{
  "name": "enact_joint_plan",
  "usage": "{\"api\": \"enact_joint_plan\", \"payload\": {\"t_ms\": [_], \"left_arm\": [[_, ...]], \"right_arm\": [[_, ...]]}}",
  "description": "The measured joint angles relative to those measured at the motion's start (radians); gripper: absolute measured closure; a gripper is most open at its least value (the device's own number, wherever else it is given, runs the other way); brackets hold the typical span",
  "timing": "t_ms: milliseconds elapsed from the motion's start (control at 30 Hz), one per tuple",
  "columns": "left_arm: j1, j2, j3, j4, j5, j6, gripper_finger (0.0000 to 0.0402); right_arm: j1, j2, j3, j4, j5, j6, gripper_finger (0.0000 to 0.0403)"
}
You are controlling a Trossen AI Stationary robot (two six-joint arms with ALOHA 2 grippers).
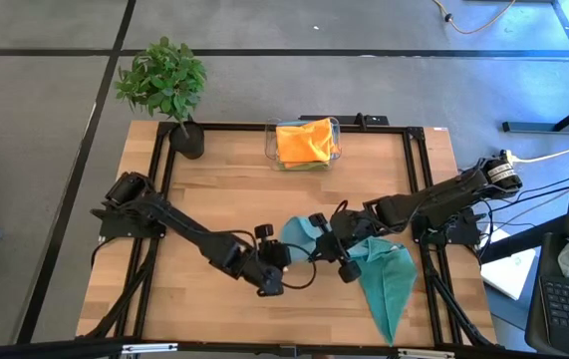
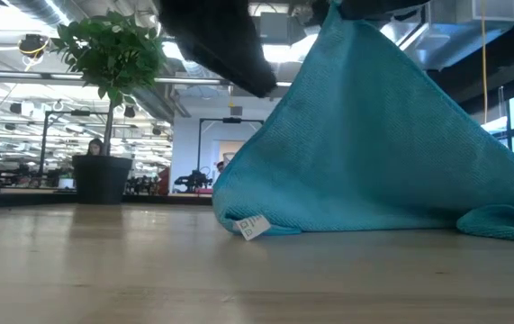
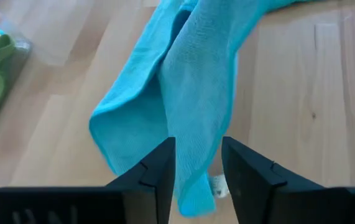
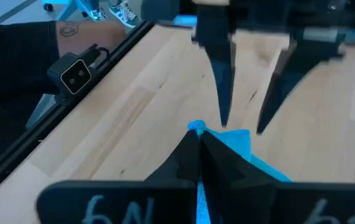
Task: Fold microfiber towels
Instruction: Fold the top blue microfiber towel
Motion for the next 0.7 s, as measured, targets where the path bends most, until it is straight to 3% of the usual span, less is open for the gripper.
{"api": "enact_joint_plan", "payload": {"t_ms": [267, 700], "left_arm": [[0.042, 0.051, 0.001, 0.028, 0.059, 0.047, 0.0278], [0.067, 0.078, 0.0, 0.001, 0.039, 0.05, 0.0278]], "right_arm": [[-0.001, -0.006, 0.0, -0.001, 0.0, -0.004, 0.0393], [0.032, -0.029, 0.0, 0.007, -0.01, -0.018, 0.0393]]}}
